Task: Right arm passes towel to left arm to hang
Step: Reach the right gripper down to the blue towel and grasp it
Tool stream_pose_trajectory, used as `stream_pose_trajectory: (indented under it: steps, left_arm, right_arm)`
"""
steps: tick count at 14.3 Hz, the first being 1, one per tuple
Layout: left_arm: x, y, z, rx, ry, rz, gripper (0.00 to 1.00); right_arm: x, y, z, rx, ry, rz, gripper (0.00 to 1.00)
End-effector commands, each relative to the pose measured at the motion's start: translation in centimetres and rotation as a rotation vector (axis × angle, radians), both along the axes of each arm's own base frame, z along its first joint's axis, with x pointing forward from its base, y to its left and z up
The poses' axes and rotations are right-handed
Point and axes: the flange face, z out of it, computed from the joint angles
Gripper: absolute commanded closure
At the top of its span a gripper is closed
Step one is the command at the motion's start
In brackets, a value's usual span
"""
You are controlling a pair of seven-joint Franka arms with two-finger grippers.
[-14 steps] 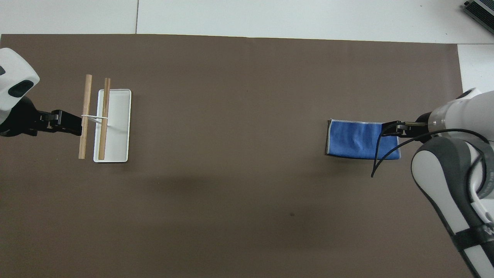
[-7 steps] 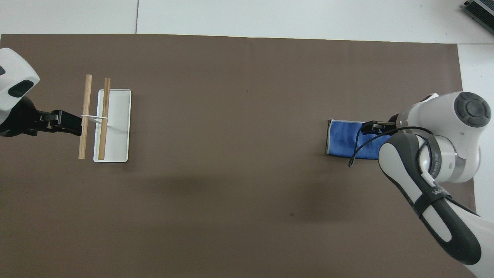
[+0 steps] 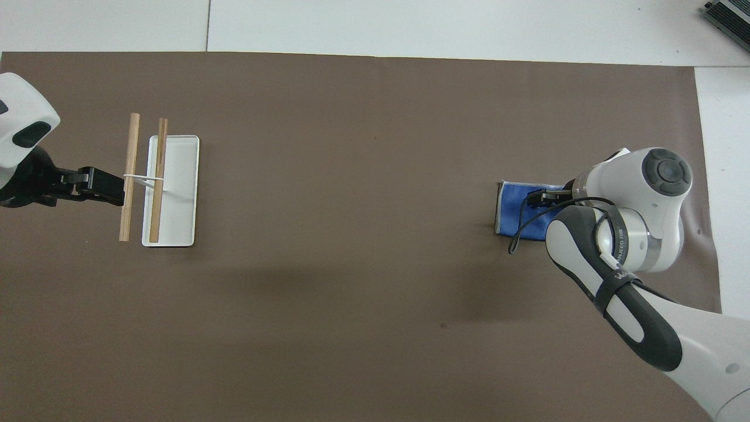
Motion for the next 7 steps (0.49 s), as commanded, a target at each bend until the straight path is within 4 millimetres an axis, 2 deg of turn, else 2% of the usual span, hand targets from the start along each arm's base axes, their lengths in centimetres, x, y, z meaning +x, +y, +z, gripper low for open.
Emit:
stream_pose_trajectory:
  steps: [1,3,4,5,6,7]
  left_arm:
    - [-0.8,-0.1,0.1,-0.012,0.003,0.002,0.00]
    - [-0.8,-0.1,0.1,-0.012,0.003,0.002,0.00]
    - [-0.8,-0.1,0.1,-0.012,0.003,0.002,0.00]
    - [-0.8,-0.1,0.1,-0.012,0.003,0.002,0.00]
    - [-0.8,-0.1,0.1,-0.012,0.003,0.002,0.00]
    - [-0.8,-0.1,0.1,-0.012,0.003,0.002,0.00]
  right_arm:
    - [-0.5,0.1,-0.7,0.001,-0.007,0.017,0.00]
    - [-0.6,0.2,-0.8,0.001,-0.010,0.022,0.00]
    - [-0.5,0.1,-0.6,0.001,-0.013,0.020,0.58]
    - [-0.4,0.2,-0.3,0.001,-0.017,0.019,0.87]
    - [-0.4,0.2,0.0,0.002,-0.020,0.017,1.00]
    - [-0.3,0.2,0.4,0.002,-0.028,0.019,1.00]
